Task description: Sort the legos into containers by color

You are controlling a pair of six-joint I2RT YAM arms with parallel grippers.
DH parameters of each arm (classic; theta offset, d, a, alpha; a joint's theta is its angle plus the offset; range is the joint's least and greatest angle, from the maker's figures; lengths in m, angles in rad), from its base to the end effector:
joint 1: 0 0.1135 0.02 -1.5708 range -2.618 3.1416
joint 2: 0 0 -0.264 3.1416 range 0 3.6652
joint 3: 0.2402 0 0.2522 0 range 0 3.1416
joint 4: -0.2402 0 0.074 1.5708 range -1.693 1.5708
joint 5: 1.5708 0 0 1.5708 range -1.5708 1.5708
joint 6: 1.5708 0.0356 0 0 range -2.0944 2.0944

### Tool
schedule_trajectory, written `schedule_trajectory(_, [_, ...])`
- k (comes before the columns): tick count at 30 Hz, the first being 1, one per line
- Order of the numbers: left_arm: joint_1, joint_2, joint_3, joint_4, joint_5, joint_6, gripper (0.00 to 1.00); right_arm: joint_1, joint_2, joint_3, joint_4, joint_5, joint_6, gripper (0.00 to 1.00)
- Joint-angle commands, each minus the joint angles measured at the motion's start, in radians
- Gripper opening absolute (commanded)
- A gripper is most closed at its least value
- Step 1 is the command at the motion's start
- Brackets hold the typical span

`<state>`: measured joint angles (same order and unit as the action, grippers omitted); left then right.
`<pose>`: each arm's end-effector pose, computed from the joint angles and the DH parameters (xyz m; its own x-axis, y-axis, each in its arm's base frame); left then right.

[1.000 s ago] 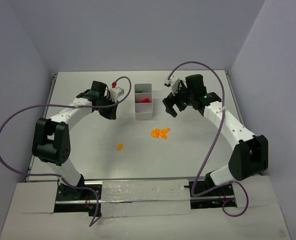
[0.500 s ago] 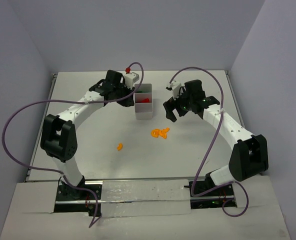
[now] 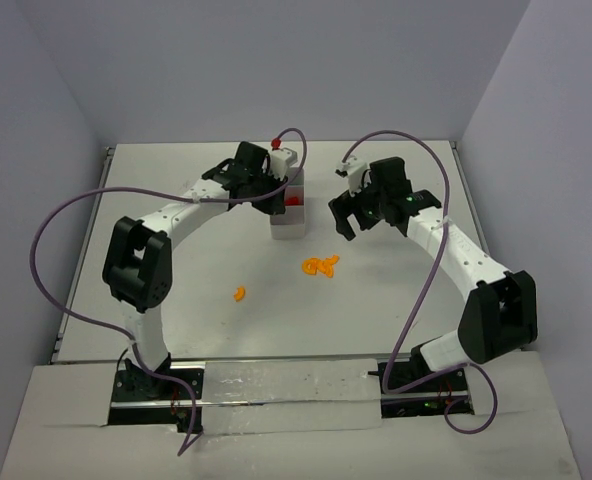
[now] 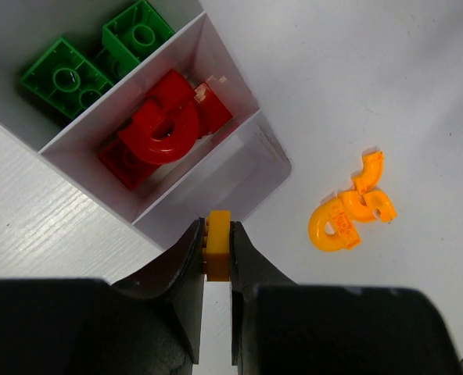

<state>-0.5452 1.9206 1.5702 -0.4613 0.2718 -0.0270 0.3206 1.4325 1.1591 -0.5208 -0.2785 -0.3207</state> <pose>0.3676 -0.2341 0.2552 -0.6378 0.3564 -0.6828 0.6406 0.7377 -0.2133 0.2926 0.1075 0.2894 -0.4893 -0.4818 -0.7269 -0.6745 0.7375 -0.0348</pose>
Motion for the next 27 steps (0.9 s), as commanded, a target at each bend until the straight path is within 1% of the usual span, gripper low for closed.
schedule_trajectory(1, [-0.010,0.016,0.050,0.024,-0.027,-0.018,0.11,-0.006,-0.066,0.021,0.072,0.106,0.082,1.00])
schedule_trajectory(4, [-0.014,0.026,0.059,0.021,-0.038,-0.017,0.11,-0.016,-0.082,0.025,0.087,0.127,0.137,1.00])
schedule_trajectory(6, [-0.015,0.033,0.064,0.016,-0.045,-0.016,0.13,-0.038,-0.109,0.018,0.099,0.108,0.158,1.00])
schedule_trajectory(8, [-0.017,0.038,0.069,0.016,-0.050,-0.014,0.17,-0.043,-0.119,0.010,0.110,0.090,0.163,1.00])
schedule_trajectory(10, [-0.018,0.042,0.071,0.015,-0.054,-0.014,0.21,-0.042,-0.112,0.024,0.088,0.080,0.158,1.00])
schedule_trajectory(12, [-0.018,0.048,0.071,0.015,-0.060,-0.013,0.35,-0.043,-0.101,0.039,0.065,0.076,0.151,1.00])
schedule_trajectory(14, [-0.018,0.051,0.075,0.012,-0.062,-0.015,0.44,-0.043,-0.103,0.037,0.062,0.069,0.145,1.00])
schedule_trajectory(16, [-0.018,0.048,0.077,0.012,-0.060,-0.017,0.57,-0.042,-0.112,0.028,0.062,0.056,0.135,1.00])
schedule_trajectory(17, [-0.018,0.047,0.080,0.010,-0.060,-0.018,0.58,-0.041,-0.115,0.025,0.059,0.050,0.131,1.00])
schedule_trajectory(19, [-0.018,0.038,0.092,0.006,-0.056,-0.019,0.73,-0.037,-0.120,0.021,0.053,0.038,0.120,1.00])
schedule_trajectory(20, [-0.018,0.037,0.098,0.000,-0.057,-0.019,0.75,-0.034,-0.122,0.021,0.050,0.034,0.114,1.00])
schedule_trajectory(21, [-0.018,0.022,0.103,-0.004,-0.058,-0.022,0.83,-0.029,-0.126,0.018,0.049,0.034,0.110,1.00])
schedule_trajectory(23, [-0.011,-0.022,0.110,-0.012,-0.059,-0.026,0.95,-0.011,-0.132,0.014,0.045,0.039,0.086,1.00])
schedule_trajectory(24, [-0.005,-0.054,0.107,-0.014,-0.056,-0.029,0.99,0.004,-0.135,0.016,0.037,0.036,0.072,1.00])
schedule_trajectory(26, [0.015,-0.144,0.085,0.002,-0.026,-0.047,0.99,0.038,-0.135,0.018,0.027,0.044,0.053,1.00])
schedule_trajectory(27, [0.034,-0.149,0.067,0.012,0.007,-0.058,0.99,0.062,-0.136,0.019,0.023,0.050,0.039,1.00])
